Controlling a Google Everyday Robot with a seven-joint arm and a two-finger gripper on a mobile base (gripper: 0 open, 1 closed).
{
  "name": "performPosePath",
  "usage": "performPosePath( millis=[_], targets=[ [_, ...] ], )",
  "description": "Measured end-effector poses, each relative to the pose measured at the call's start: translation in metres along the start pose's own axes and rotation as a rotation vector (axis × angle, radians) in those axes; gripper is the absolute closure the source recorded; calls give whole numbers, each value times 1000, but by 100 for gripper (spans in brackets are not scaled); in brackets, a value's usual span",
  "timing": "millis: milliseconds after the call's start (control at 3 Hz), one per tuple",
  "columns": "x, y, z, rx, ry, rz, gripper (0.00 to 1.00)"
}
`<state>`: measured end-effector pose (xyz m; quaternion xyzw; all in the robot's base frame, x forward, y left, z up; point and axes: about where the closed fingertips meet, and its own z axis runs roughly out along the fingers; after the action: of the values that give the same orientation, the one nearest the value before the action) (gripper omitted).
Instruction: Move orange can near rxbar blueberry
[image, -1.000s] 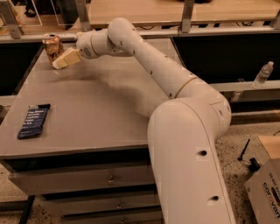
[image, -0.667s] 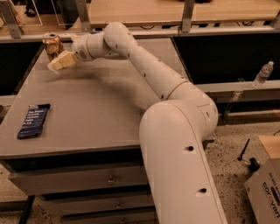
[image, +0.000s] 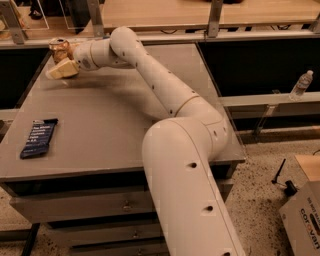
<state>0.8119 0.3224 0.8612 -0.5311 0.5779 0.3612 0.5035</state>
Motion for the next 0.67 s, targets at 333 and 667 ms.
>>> performPosePath(
  millis=[333, 667],
  targets=[
    [-1, -1, 8, -6, 7, -10, 41],
    [-2, -3, 11, -3, 13, -14, 57]
  ],
)
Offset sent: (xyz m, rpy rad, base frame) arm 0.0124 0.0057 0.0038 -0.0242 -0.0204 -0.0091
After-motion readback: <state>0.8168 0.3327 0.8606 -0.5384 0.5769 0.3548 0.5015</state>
